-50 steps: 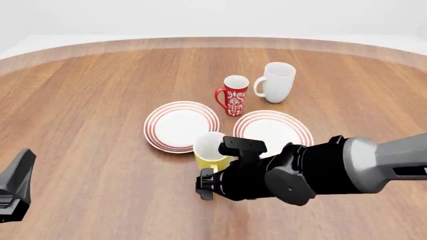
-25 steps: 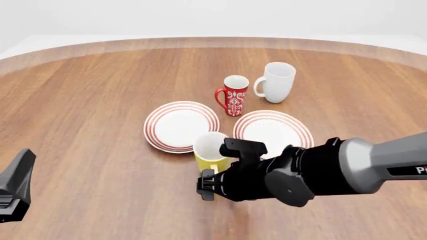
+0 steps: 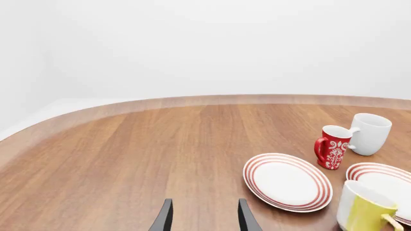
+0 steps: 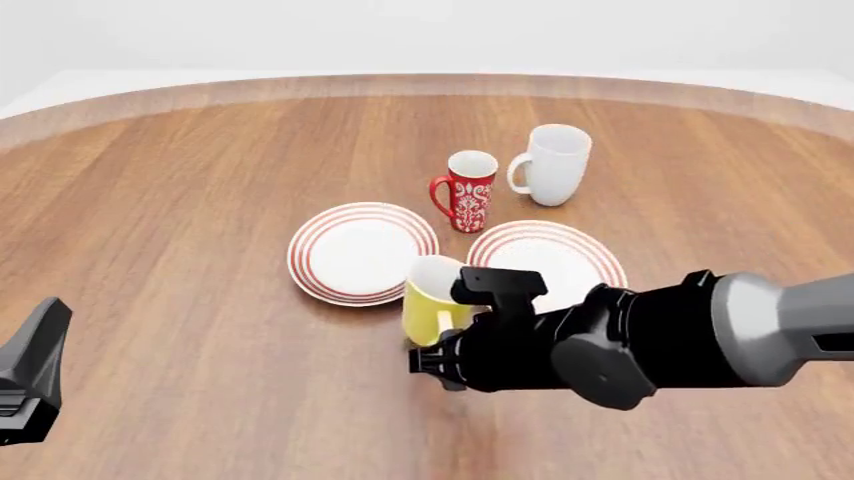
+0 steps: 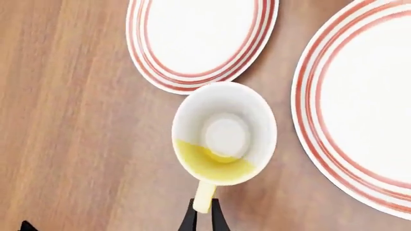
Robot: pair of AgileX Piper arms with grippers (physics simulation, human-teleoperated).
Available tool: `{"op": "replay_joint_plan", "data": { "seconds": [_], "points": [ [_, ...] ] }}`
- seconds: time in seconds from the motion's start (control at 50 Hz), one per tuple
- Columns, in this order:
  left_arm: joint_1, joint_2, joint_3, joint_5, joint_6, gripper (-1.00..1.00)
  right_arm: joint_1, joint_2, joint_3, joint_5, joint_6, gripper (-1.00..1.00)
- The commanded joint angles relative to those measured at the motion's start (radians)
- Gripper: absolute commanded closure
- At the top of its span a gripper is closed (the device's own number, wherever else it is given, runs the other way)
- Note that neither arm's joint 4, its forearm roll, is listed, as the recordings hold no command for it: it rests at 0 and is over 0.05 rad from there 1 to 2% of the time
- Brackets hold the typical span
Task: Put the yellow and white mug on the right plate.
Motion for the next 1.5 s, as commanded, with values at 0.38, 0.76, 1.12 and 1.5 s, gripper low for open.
{"op": "replay_joint_plan", "data": {
  "seconds": [0.38, 0.76, 1.12, 1.5],
  "points": [
    [0.0, 0.0, 0.0, 0.0, 0.0, -1.0, -0.115, -0.144, 0.016, 0.088, -0.118, 1.0],
    [0.0, 0.0, 0.0, 0.0, 0.0, -1.0, -0.143, -0.197, -0.069, 0.198, -0.218, 1.0],
    [0.0, 0.0, 0.0, 0.0, 0.0, -1.0, -0.218, -0.215, -0.07, 0.26, -0.33, 1.0],
    [0.0, 0.0, 0.0, 0.0, 0.0, -1.0, -0.347, -0.255, -0.05, 0.292, -0.449, 1.0]
  ]
}}
